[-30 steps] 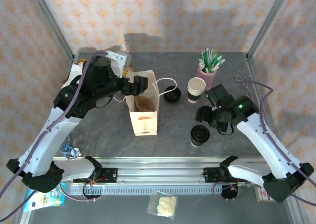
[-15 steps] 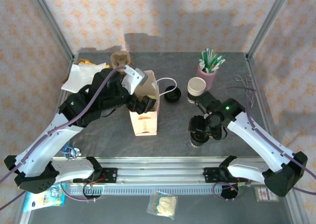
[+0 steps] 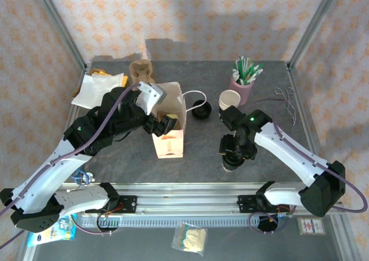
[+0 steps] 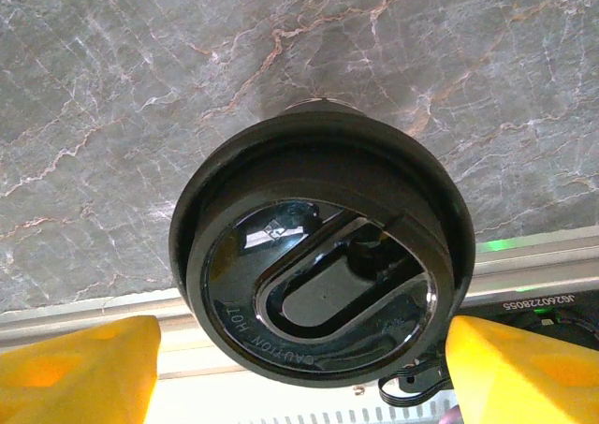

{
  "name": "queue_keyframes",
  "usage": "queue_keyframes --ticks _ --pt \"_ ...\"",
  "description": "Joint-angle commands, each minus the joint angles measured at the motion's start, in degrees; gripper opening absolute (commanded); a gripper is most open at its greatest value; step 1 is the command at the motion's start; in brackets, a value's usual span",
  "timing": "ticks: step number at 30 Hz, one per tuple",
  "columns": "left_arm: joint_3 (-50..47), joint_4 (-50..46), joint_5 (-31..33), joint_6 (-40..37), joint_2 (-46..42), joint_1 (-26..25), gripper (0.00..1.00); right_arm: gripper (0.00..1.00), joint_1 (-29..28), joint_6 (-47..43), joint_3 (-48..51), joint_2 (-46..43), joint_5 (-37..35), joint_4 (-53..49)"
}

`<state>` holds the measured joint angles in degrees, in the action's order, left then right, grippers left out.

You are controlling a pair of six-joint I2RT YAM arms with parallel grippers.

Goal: Pack the takeout coffee

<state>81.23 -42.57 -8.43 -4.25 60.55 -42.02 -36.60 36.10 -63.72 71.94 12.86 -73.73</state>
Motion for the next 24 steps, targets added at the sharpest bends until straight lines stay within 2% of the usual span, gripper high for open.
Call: queue_keyframes --ticks 1,11,18,24 --pt "-1.0 2.2 1.6 -1.1 -1.1 -0.3 0.99 0.8 -0.3 -0.6 0.0 0.5 -3.1 -1.3" --pt "-2.0 3.0 1.7 -1.1 -1.1 -0.3 0.99 0.84 -0.4 -1.2 0.4 1.0 -4.6 -1.2" --pt "-2.1 3.1 1.7 -0.8 -1.1 -0.3 0.99 0.79 -0.4 -1.4 1.0 2.1 -5.0 -0.9" --pt "-2.3 3.0 1.8 -0.8 -1.1 -0.3 0.99 0.78 -0.3 -1.2 2.0 2.1 -4.1 0.3"
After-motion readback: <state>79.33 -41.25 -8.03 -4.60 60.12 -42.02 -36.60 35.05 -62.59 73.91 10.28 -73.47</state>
